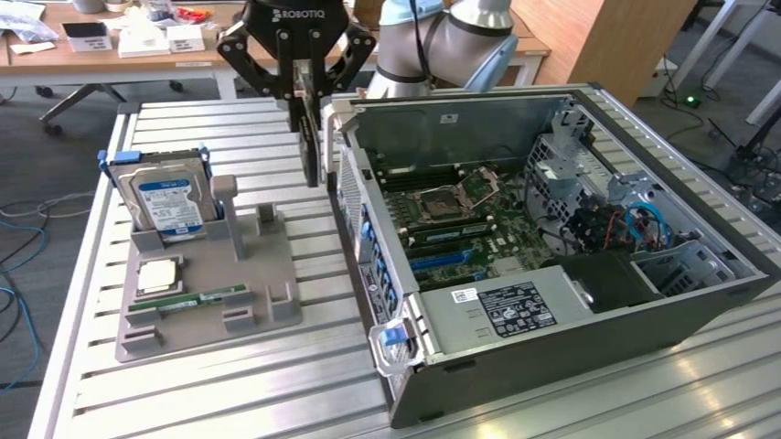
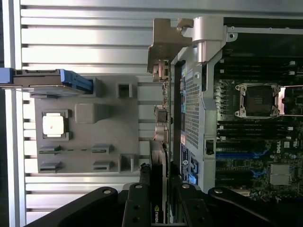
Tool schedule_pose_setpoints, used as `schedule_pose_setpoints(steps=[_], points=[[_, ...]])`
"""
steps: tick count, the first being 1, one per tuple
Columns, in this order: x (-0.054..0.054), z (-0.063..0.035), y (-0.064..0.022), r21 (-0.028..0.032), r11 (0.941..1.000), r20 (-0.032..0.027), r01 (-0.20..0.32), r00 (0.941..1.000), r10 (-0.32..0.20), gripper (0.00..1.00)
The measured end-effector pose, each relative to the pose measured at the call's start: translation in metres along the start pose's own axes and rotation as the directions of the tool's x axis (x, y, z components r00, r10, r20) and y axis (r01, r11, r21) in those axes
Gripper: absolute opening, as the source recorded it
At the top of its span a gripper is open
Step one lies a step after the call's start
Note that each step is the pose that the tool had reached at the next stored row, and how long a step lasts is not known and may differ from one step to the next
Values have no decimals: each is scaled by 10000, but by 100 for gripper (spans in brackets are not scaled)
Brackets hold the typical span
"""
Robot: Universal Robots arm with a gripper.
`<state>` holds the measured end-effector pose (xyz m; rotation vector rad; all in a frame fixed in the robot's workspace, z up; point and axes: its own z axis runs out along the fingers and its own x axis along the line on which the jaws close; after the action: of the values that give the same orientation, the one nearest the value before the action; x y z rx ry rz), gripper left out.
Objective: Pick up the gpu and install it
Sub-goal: 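Pick up the gpu and move the gpu toward the slot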
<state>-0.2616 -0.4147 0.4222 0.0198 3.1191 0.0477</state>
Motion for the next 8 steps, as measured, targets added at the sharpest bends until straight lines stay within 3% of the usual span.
schedule_pose_setpoints(steps=[8], points=[[-233, 6, 3, -1, 10000, 1, 2, 10000, -2, 26]])
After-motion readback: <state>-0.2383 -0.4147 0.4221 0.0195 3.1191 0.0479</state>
